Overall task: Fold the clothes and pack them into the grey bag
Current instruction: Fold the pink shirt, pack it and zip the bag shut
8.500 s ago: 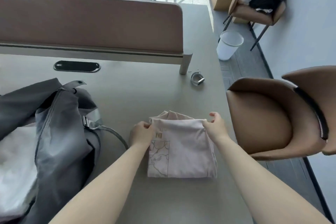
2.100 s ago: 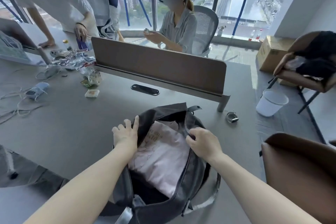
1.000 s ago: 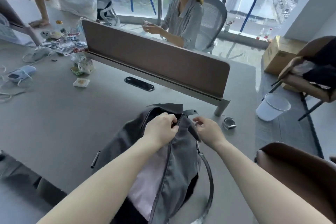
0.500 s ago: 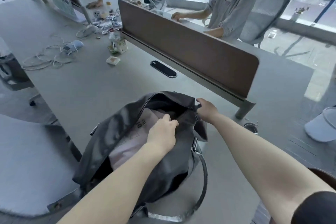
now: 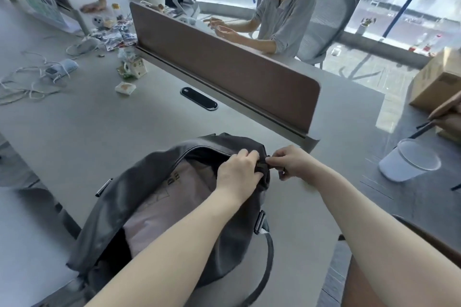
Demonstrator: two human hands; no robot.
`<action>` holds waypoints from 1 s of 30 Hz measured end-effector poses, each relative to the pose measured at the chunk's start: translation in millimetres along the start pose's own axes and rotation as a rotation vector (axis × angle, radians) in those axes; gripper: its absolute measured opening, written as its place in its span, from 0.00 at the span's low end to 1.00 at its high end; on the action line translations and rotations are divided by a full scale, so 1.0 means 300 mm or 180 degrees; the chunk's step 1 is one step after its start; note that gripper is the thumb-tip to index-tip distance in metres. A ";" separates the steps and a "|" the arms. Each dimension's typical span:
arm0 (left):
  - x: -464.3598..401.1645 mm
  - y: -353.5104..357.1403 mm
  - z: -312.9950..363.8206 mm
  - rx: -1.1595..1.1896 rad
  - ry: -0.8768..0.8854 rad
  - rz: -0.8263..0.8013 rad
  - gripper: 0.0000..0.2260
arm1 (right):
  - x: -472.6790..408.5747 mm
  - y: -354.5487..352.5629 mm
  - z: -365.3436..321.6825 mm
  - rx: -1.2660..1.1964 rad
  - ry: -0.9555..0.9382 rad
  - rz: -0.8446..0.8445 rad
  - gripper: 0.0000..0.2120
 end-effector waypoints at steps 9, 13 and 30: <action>-0.022 0.002 0.085 0.0202 -0.0016 0.0370 0.05 | 0.066 -0.069 0.040 -0.0287 -0.0049 0.0104 0.12; -0.023 0.002 0.073 0.0324 -0.0384 0.0399 0.06 | 0.063 -0.079 0.046 -0.0242 -0.0075 0.0183 0.11; 0.124 -0.115 -0.088 0.0952 -0.1619 0.0404 0.04 | 0.204 0.130 -0.109 0.2035 -0.1779 0.1131 0.18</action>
Point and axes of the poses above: each hand's wrist, its own x-axis away from the middle knuckle, its own y-axis out of the palm, z = x × y, the point moved 7 cm from there along -x, towards the middle knuckle, and after that the axes turned 10 degrees about y, right-handed, at the moved point
